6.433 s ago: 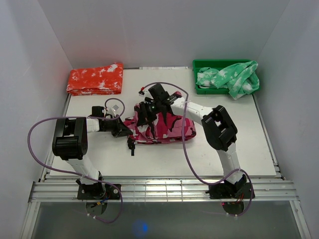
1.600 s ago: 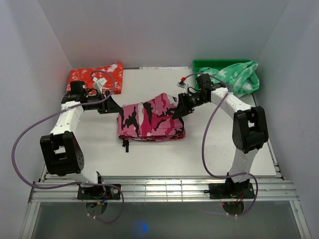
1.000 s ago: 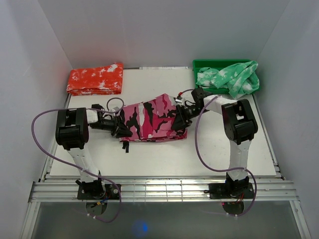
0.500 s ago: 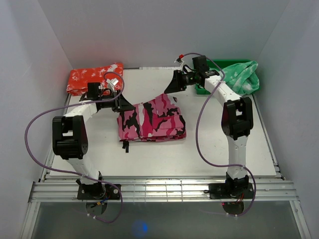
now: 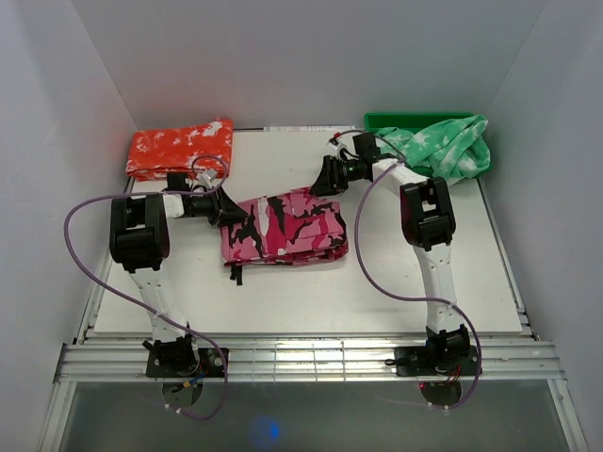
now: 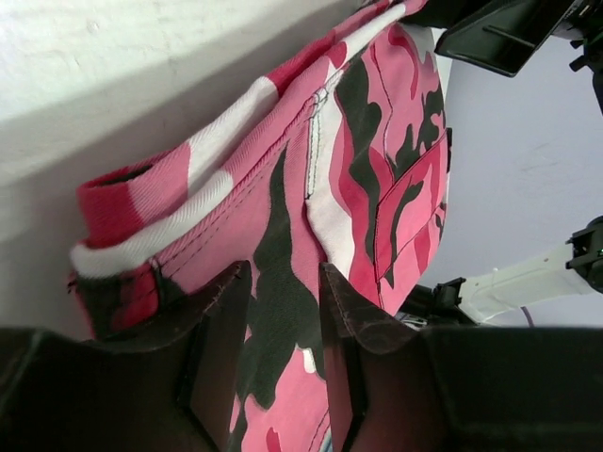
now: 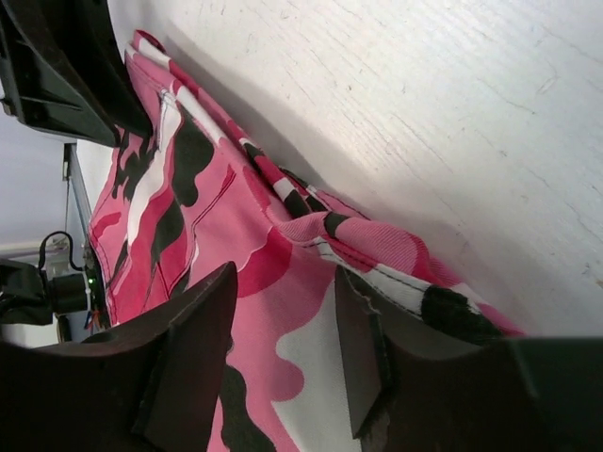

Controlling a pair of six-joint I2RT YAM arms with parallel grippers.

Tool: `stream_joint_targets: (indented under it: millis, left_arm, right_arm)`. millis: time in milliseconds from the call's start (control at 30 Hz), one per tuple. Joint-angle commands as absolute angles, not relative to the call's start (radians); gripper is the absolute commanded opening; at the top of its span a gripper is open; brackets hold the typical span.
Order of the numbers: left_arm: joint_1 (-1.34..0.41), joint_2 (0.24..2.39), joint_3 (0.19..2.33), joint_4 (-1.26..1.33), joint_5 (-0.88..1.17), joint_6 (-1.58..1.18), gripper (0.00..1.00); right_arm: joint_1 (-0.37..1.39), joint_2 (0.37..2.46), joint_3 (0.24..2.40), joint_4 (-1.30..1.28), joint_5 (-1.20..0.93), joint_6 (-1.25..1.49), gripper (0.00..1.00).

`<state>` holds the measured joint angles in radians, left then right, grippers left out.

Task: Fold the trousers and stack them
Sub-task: Fold the trousers, then neatly place the folded trousers to the corner

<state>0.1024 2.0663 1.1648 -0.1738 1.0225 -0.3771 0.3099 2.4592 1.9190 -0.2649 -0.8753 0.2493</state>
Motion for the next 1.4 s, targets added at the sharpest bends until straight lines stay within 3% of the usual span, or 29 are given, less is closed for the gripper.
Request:
stream_joint_targets:
  millis: [0, 167, 333, 533, 767, 1133, 1367]
  left_arm:
    - [0.156, 2.079, 1.222, -0.27, 0.874, -0.234, 0.49]
    - [0.15, 1.916, 1.261, -0.327, 0.956, -0.204, 0.67]
    - [0.181, 1.682, 1.217, -0.377, 0.89, -0.267, 0.84]
    - [0.241, 1.526, 1.103, -0.454, 0.786, -0.362, 0.89]
    - [0.285, 1.413, 1.054, -0.6, 0.643, -0.367, 0.98]
    - [0.301, 1.263, 0.882, -0.6, 0.603, -0.426, 0.98]
    - [0.307, 1.267, 0.858, -0.58, 0.601, -0.449, 0.98]
  right_arm:
    - [0.282, 2.395, 1.914, -0.285, -0.727, 0.157, 0.55]
    - [0.346, 2.206, 1.91, -0.356, -0.761, 0.048, 0.67]
    - [0.507, 1.958, 1.769, -0.409, -0.582, -0.247, 0.76]
    - [0.808, 1.813, 1.557, -0.356, -0.286, -0.514, 0.79]
    - [1.024, 1.848, 1.447, -0.284, -0.085, -0.61, 0.83]
    - [1.12, 1.977, 1.284, 0.024, 0.127, -0.696, 0.83]
    - [1.131, 2.036, 1.227, 0.195, 0.242, -0.742, 0.72]
